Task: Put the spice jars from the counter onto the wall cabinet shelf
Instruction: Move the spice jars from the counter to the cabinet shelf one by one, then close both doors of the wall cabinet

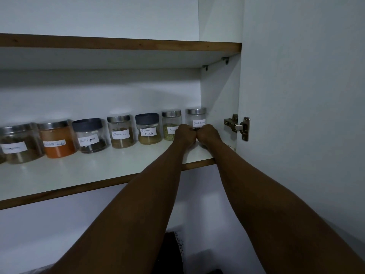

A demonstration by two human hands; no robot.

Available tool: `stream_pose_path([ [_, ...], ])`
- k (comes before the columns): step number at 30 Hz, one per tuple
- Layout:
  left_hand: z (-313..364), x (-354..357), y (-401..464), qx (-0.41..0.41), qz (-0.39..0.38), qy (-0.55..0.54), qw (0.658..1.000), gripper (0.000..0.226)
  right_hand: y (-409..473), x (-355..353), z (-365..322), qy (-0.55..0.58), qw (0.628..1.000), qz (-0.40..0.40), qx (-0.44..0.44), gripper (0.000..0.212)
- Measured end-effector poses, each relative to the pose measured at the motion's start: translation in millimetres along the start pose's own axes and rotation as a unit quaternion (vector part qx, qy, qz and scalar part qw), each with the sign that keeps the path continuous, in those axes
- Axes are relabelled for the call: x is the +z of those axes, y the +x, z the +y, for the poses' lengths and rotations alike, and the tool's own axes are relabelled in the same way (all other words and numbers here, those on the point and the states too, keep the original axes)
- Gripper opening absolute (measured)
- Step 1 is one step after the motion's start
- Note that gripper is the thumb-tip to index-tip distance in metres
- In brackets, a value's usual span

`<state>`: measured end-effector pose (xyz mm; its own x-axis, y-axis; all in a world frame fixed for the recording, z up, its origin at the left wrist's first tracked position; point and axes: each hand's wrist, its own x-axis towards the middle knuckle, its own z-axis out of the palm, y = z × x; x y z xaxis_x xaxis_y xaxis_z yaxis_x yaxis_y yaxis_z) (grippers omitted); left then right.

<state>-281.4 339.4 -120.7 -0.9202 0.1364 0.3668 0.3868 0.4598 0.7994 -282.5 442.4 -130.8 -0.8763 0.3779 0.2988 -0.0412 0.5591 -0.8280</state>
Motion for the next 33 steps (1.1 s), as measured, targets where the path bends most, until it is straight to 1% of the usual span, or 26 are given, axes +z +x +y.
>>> stream_pose_path([
  [3,0.5,-2.0,-4.4,0.004,0.034,0.034,0.999,0.025,2.1,1.8,2.9,0.001,1.000,0.013,0.002,0.031],
  [5,1.9,-1.9,-10.7,0.022,0.062,0.058,0.996,0.028,0.1,2.4,3.3,-0.019,1.000,0.022,-0.011,0.027],
  [7,5.0,-4.8,-24.9,0.021,0.067,0.084,0.994,0.030,-10.8,-0.1,2.1,-0.047,0.998,0.030,-0.016,0.026],
  [9,7.5,-8.5,-40.1,0.019,0.066,0.108,0.992,0.031,-29.1,-4.9,-0.6,-0.113,0.993,0.030,-0.035,0.028],
  [11,11.2,-16.3,-57.9,0.014,0.055,0.108,0.992,0.025,-52.9,-10.2,-3.4,-0.190,0.979,0.022,-0.072,0.025],
  [12,15.8,-23.4,-68.4,0.012,0.053,0.102,0.993,0.020,-69.0,-14.6,-7.9,-0.220,0.972,0.016,-0.082,0.022],
  [14,14.6,-32.4,-86.9,0.019,0.045,0.114,0.992,0.012,-99.3,-16.1,-9.8,-0.275,0.958,0.010,-0.085,0.010],
  [16,13.8,-45.5,-109.8,0.029,0.019,0.130,0.991,0.017,-136.3,-15.5,-12.4,-0.328,0.940,0.017,-0.093,0.020],
  [17,14.0,-52.8,-122.6,0.042,0.011,0.127,0.991,0.018,-155.9,-13.9,-13.3,-0.343,0.932,0.038,-0.115,0.025],
  [18,12.8,-61.3,-136.7,0.055,0.002,0.116,0.992,0.023,-174.8,-10.1,-14.3,-0.343,0.925,0.067,-0.147,0.029],
  [20,6.4,-80.7,-166.5,0.077,-0.006,0.113,0.991,0.037,-207.5,-2.3,-16.0,-0.285,0.930,0.118,-0.200,0.030],
  [21,1.1,-92.3,-180.4,0.088,0.001,0.122,0.989,0.044,-221.6,2.1,-21.0,-0.252,0.940,0.124,-0.193,0.033],
  [23,-11.1,-116.8,-201.7,0.109,0.026,0.152,0.982,0.058,-244.7,10.4,-38.6,-0.231,0.953,0.107,-0.163,0.051],
  [24,-13.8,-132.0,-208.7,0.133,0.046,0.192,0.971,0.065,-254.9,11.8,-51.4,-0.236,0.949,0.116,-0.174,0.058],
  [25,-11.9,-152.5,-218.1,0.163,0.074,0.248,0.952,0.071,-269.1,9.6,-69.5,-0.246,0.938,0.137,-0.204,0.062],
  [27,-2.0,-187.3,-225.4,0.215,0.138,0.346,0.903,0.076,-285.1,3.0,-103.4,-0.274,0.906,0.180,-0.267,0.067],
  [28,7.6,-205.1,-229.5,0.228,0.164,0.381,0.881,0.077,-289.9,-2.2,-121.3,-0.281,0.892,0.197,-0.294,0.068],
  [31,37.8,-252.8,-249.6,0.236,0.231,0.449,0.830,0.079,-303.9,-22.6,-171.6,-0.286,0.868,0.241,-0.328,0.072],
  [33,52.4,-275.9,-261.8,0.232,0.269,0.464,0.811,0.081,-310.3,-32.0,-196.0,-0.278,0.864,0.264,-0.326,0.074],
])
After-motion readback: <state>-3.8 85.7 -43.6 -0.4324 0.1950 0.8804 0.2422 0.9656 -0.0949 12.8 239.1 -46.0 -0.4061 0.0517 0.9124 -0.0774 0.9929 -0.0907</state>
